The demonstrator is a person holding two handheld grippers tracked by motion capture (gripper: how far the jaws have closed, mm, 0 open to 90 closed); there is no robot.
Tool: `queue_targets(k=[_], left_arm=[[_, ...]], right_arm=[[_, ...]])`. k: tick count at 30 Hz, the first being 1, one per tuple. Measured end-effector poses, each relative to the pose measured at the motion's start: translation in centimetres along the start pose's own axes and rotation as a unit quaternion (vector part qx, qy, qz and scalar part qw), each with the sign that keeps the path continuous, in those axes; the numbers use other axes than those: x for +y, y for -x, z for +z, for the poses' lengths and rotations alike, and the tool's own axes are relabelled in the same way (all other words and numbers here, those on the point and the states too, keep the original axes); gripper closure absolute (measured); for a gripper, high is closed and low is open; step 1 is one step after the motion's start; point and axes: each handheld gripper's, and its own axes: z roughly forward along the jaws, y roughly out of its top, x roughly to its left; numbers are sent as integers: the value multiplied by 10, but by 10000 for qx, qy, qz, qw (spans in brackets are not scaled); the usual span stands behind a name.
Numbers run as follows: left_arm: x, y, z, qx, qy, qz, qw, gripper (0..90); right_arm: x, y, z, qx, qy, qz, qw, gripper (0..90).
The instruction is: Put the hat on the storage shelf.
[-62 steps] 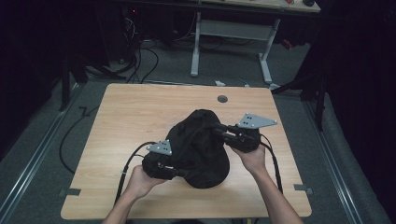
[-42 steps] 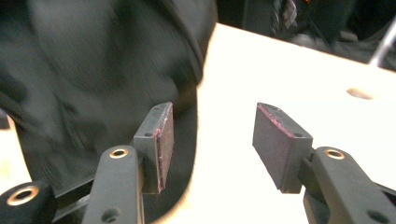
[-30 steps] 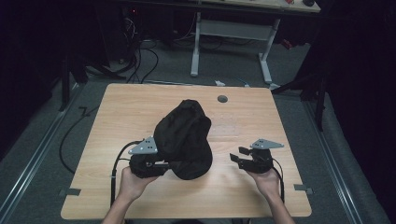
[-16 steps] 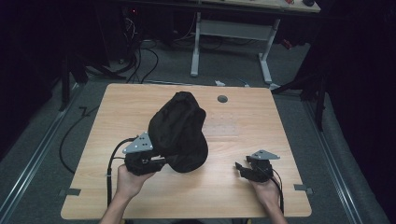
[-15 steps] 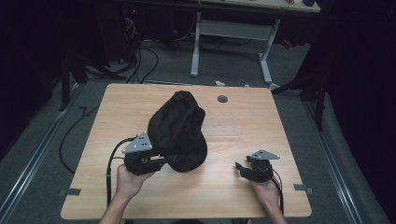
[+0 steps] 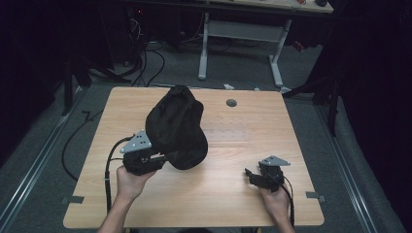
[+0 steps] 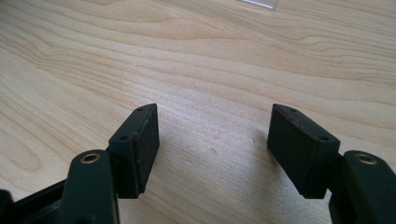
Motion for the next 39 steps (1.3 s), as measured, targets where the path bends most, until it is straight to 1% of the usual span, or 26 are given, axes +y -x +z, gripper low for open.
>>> queue_targets(k=[5,7,9,13,19,24,27,32,34,36,39], left_arm=[[4,-4,3,95,48,36,9999,725],[5,-5,3,125,102,32,9999,725],[6,-6,3,176,136,86,9997,725],[8,-8,2,228,214,124,9994,725],[16,-13,1,362,321,191,9986,726],[23,-16,3,516,390,307,9974,726],[27,-17,4,581,413,345,9969,726],[33,-20,8,672,433,493,9956,725],[35,-22,9,725,463,549,9948,725],[37,-25,11,768,501,542,9943,725],[36,-29,15,867,488,677,9927,725]], right_arm=[[0,0,0,-3,0,2,10000,341],[0,0,0,-6,3,-5,10000,341],[0,0,0,-8,2,-1,10000,341],[0,0,0,-10,2,5,10000,341],[0,-1,0,-17,1,14,10000,341],[0,-1,0,-20,2,17,10000,340],[0,-1,-1,-23,-10,36,10000,338],[0,-1,0,-26,-8,23,10000,338],[0,-1,0,-37,3,25,10000,338],[0,-1,0,-52,-1,45,10000,339],[0,-1,0,-60,2,60,10000,339]])
